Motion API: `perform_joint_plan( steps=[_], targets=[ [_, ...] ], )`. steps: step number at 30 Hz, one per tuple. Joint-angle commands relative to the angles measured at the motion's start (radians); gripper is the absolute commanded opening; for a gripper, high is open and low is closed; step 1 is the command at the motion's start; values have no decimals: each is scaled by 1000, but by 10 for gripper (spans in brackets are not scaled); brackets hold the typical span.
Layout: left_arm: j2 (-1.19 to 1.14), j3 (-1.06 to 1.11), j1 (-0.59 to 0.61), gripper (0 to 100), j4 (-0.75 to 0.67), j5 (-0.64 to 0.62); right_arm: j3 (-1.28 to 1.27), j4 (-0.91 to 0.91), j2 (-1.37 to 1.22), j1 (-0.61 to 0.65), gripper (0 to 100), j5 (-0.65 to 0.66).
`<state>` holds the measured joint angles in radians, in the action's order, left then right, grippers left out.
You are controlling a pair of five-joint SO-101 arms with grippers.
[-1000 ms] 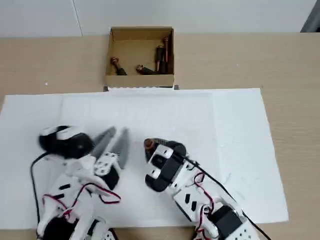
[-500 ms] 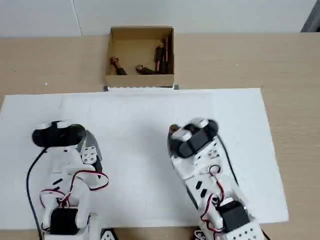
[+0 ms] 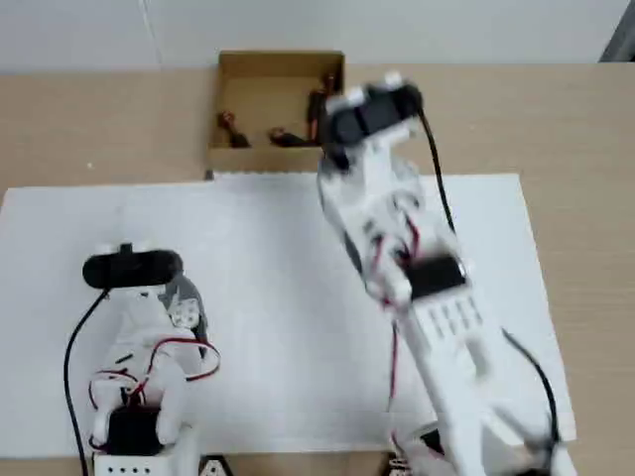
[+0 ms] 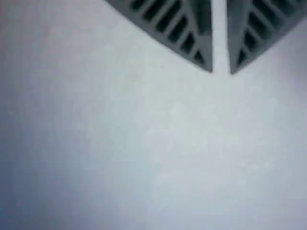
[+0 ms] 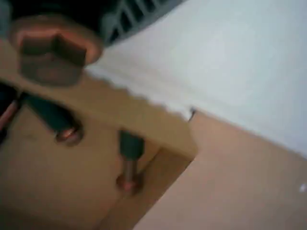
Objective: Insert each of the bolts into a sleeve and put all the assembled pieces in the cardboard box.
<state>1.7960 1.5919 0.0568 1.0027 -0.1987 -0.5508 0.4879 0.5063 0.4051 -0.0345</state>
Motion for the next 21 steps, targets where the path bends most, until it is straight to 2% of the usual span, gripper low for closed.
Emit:
perform_joint_plan(
  steps=[1,10,17,21],
  targets=[
    [11,-4,6,6,-23,9,256,-108,-236,-5,3,-8],
    [12,59,6,6,-23,6,746,-214,-760,-2,3,2],
    [12,59,6,6,-23,5,1086,-268,-1112,25,3,167],
    [12,59,6,6,-23,5,1246,-260,-1271,39,4,213]
  ],
)
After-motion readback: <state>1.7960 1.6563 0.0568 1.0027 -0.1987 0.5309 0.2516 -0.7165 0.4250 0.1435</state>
